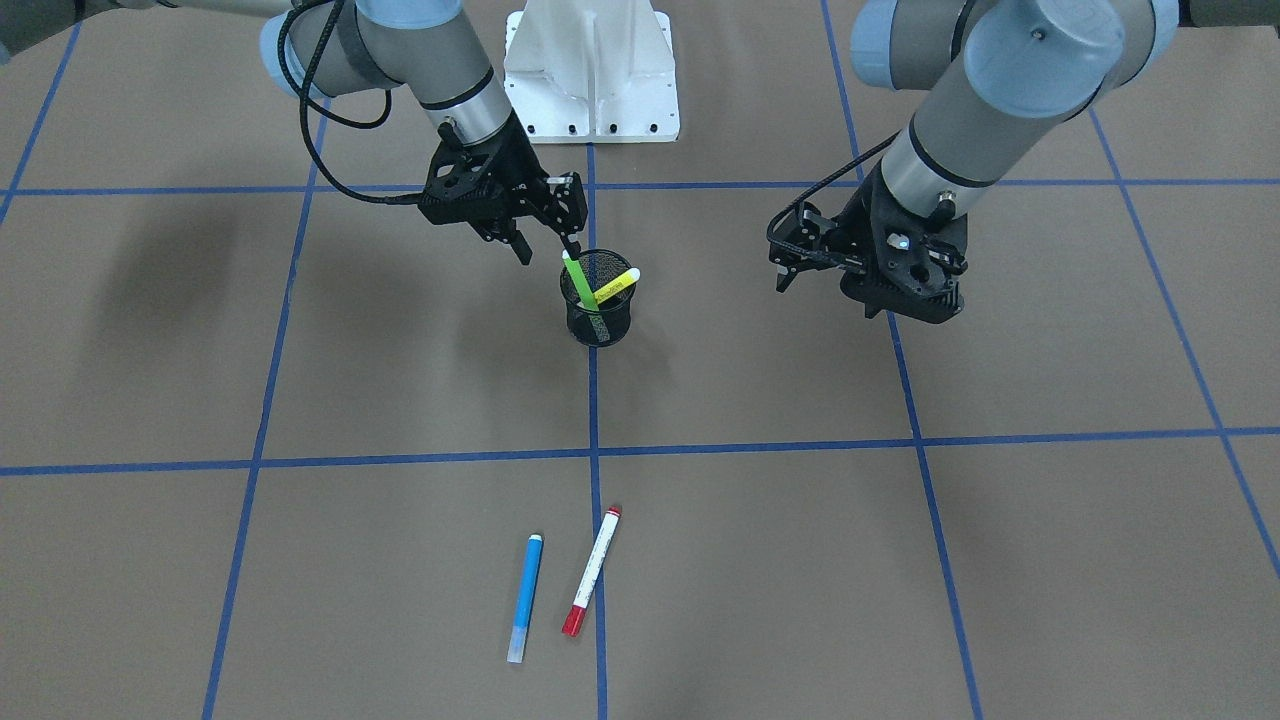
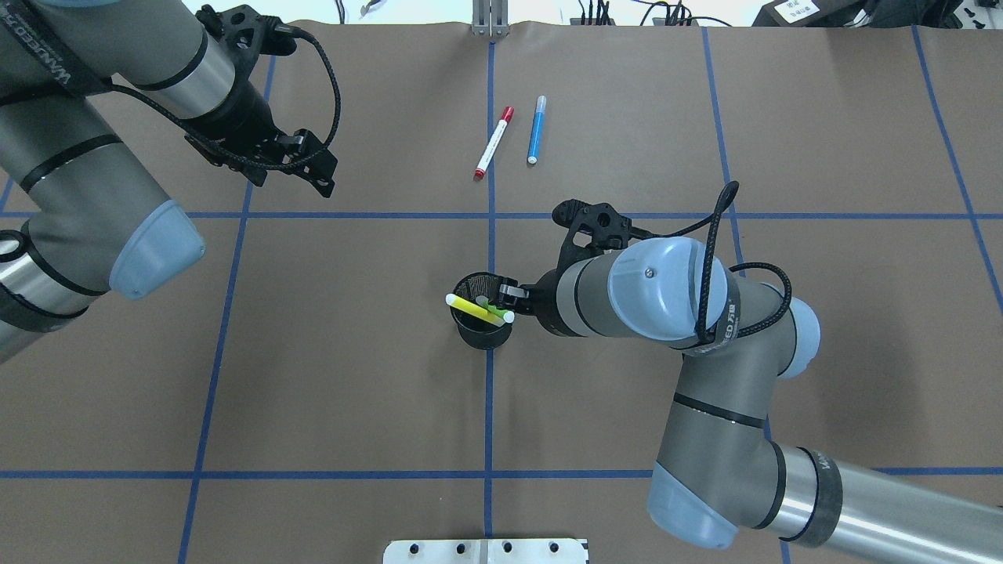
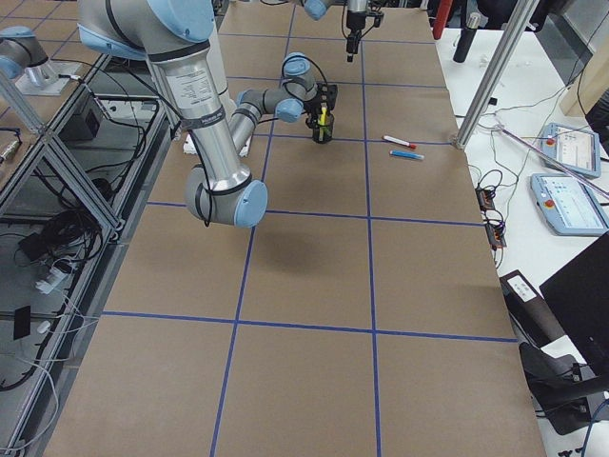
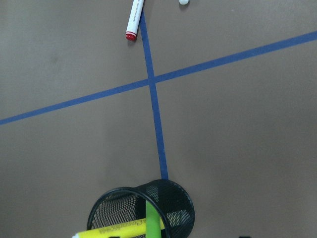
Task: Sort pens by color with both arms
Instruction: 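Grasp the green highlighter in the cup with the right gripper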
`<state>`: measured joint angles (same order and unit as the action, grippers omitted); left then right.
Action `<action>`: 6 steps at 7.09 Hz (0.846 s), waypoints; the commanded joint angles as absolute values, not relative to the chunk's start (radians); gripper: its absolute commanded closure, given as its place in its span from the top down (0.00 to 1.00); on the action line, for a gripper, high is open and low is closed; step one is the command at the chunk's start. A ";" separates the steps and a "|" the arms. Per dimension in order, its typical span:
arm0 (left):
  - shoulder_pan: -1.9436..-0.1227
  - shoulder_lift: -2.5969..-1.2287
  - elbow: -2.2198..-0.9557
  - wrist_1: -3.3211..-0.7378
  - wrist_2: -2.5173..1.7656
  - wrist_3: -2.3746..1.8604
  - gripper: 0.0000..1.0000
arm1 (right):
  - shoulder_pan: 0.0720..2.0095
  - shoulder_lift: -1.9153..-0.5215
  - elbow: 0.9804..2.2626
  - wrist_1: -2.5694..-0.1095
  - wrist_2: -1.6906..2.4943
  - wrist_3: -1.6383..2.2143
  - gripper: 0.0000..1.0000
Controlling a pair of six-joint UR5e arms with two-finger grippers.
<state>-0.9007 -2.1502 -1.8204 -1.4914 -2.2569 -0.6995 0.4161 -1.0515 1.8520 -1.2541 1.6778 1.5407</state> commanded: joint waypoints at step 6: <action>-0.897 -2.148 -1.819 -1.496 -2.258 -0.699 0.99 | 0.367 -1.034 1.842 -1.270 1.565 1.389 0.41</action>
<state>-0.8986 -2.1476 -1.8195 -1.4952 -2.2580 -0.6995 0.3675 -1.0326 1.8424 -1.2698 1.5866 1.4295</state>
